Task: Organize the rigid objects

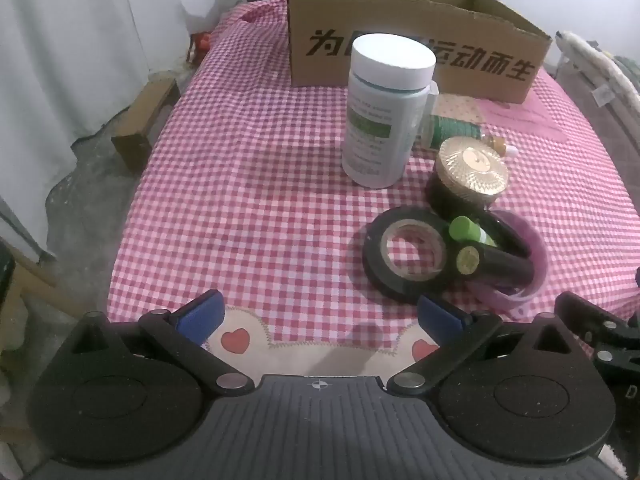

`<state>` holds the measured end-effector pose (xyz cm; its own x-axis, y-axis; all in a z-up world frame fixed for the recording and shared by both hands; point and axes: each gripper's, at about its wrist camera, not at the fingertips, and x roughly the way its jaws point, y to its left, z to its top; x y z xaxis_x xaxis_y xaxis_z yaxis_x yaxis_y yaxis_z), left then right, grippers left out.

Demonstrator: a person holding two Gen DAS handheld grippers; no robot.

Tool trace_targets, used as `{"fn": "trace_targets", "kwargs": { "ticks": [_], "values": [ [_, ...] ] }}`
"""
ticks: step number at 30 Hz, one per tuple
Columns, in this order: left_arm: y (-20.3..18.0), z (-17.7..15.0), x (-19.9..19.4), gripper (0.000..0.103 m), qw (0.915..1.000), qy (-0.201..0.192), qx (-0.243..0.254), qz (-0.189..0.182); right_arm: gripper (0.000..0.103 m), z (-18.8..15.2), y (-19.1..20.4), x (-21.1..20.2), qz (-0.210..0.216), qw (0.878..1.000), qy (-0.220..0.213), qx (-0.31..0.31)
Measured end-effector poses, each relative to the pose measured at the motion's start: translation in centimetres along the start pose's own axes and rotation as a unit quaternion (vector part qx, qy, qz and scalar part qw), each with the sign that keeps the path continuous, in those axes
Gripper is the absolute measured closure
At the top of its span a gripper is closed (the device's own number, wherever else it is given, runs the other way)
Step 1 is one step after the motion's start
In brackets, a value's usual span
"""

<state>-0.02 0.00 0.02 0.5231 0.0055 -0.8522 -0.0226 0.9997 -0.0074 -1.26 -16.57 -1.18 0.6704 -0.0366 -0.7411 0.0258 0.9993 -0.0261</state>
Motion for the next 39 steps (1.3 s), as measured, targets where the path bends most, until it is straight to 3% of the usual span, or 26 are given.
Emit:
{"fn": "trace_targets", "kwargs": {
  "ticks": [39],
  "values": [
    [-0.21, 0.25, -0.12, 0.0, 1.0, 0.001, -0.006, -0.004, 0.0, 0.43, -0.05, 0.2, 0.011, 1.0, 0.014, 0.006]
  ]
}}
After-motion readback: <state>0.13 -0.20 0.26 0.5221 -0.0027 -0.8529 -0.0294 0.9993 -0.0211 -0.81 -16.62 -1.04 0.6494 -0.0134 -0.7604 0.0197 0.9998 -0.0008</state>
